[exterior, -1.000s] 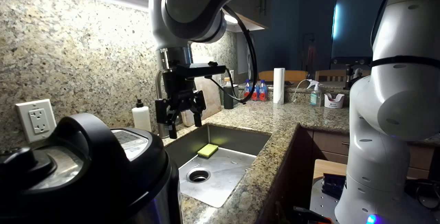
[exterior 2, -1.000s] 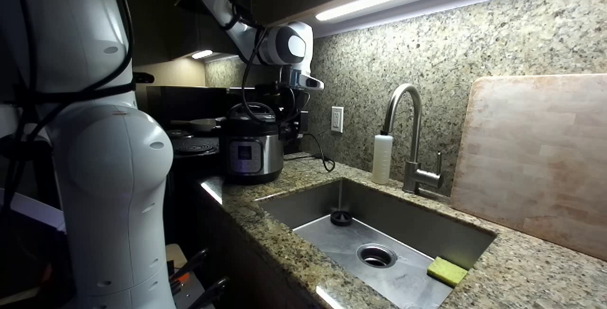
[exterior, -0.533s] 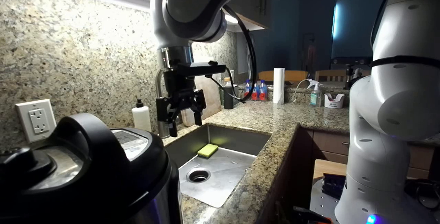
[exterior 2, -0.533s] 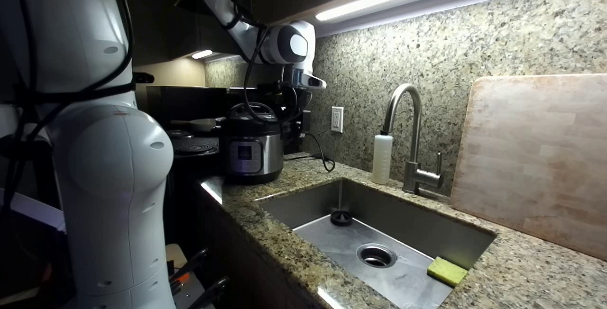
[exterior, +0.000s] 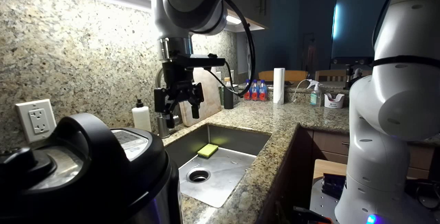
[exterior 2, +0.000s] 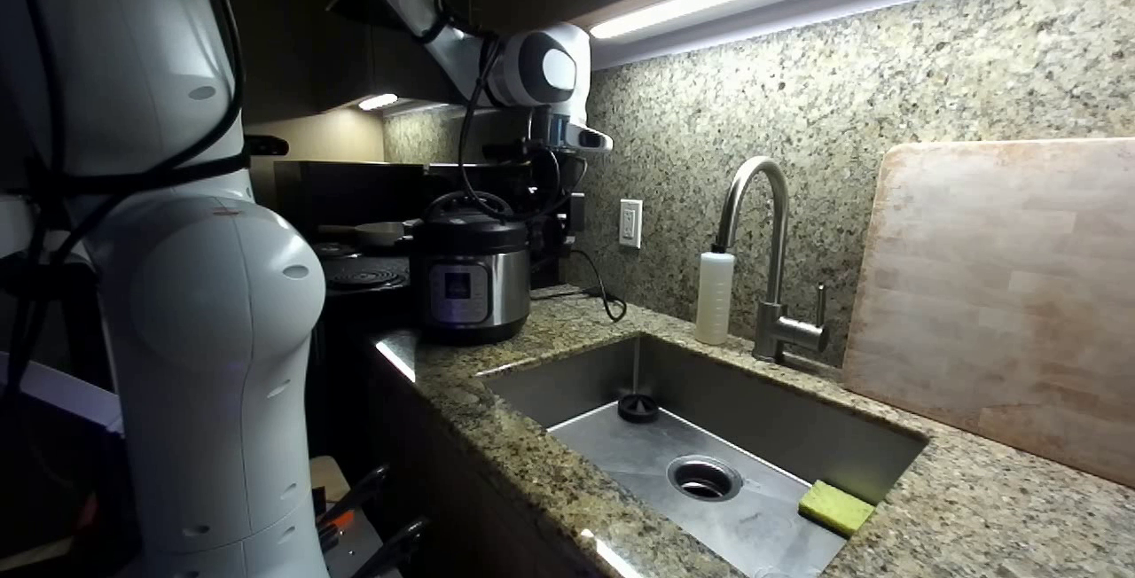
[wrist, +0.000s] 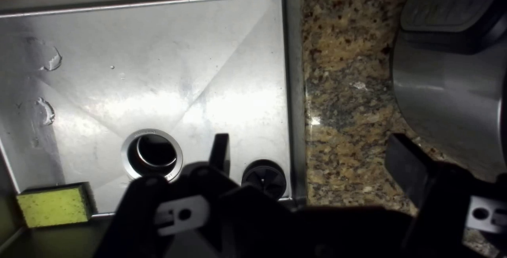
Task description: Open the rice cooker and put the lid in the sink
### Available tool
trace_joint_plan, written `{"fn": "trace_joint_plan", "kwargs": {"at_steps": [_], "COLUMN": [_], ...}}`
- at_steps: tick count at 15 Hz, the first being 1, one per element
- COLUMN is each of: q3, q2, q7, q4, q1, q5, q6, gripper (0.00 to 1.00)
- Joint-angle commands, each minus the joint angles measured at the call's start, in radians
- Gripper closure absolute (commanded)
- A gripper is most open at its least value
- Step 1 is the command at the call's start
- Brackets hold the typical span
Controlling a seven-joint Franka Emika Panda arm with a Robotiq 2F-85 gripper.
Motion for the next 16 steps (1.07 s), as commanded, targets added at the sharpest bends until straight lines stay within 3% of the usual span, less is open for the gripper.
{"fn": "trace_joint_plan", "kwargs": {"at_steps": [1,9,16], "q3": [-0.006,0.011,0.063], "q2": [-0.056,-0.111,-0.141], "q7": [-0.028,-0.004,0.028], "q4": [0.002,0.067,0.087], "q1": [0.021,0.036,0.067], "q5": [0.0,0.001,0.009], "q6": [-0.05,-0.179,-0.194], "gripper": [0.0,0.0,0.0]}}
